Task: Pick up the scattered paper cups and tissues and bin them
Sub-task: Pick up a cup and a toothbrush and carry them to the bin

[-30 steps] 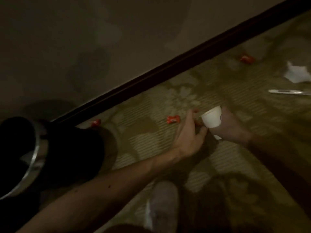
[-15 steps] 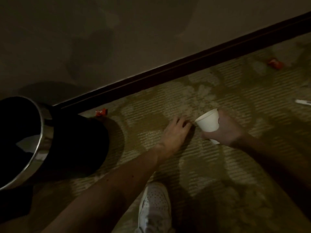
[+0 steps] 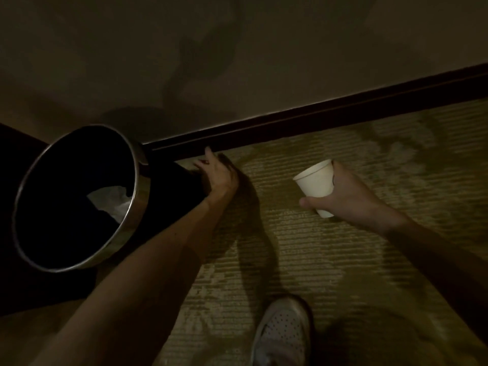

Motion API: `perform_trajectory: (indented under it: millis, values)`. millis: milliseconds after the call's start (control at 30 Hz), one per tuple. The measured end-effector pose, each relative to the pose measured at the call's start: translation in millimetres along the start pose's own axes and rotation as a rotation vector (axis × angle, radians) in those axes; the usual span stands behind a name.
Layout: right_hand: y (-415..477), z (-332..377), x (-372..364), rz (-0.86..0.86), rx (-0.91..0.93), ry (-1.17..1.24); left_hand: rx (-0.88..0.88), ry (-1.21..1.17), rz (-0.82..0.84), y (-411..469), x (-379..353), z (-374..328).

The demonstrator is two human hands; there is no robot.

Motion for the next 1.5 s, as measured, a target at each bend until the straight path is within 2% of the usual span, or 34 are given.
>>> perform_trajectory:
  millis: [100,167,233,433,633,733,833,967,1100,1233,1400,1500]
  values:
    - [-2,-4,6,0.008,-0.008,0.001,0.149,-0.094,0.048,15,-9,-1]
    - [-6,-13,14,-0.007,-0.026,0.029,0.128,-0.014,0.035,9,-9,-8]
    - [-12,-23,24,-0.044,-0.047,0.061,0.014,0.105,0.008,-3,-14,-14]
    - [-33,-57,70,-0.284,-0.131,0.226,-0.455,-0.134,0.257,-90,-69,-92]
    - [-83,-119,132,-0.595,-0.244,0.245,-0.722,-0.244,0.536,-167,-120,-195]
    - [-112,-148,159,-0.735,-0.302,0.240,-0.918,-0.189,0.636,-189,-144,-239]
    - [-138,-178,175,-0.839,-0.325,0.280,-1.027,-0.175,0.598,-198,-167,-291]
    - [-167,-203,163,-0.916,-0.373,0.371,-1.071,-0.058,0.505,-206,-195,-360]
    - [-187,-222,153,-0.895,-0.434,0.363,-1.142,0.077,0.585,-210,-225,-401]
    - [-200,-242,160,-0.889,-0.491,0.292,-1.224,0.232,0.645,-214,-257,-416]
    - [-198,-248,166,-0.871,-0.467,0.411,-1.315,0.253,0.397,-222,-261,-420]
    - [-197,-248,176,-0.876,-0.481,0.427,-1.330,0.254,0.396,-237,-257,-414]
Point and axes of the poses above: each hand's wrist, its own y-axis towards the middle knuckle, its own x-axis out of the back of the hand, z = x × y, the point moved 2 cm from there along y, towards the middle knuckle, and after that the axes turned 3 degrees about -y, right-handed, at the moved point
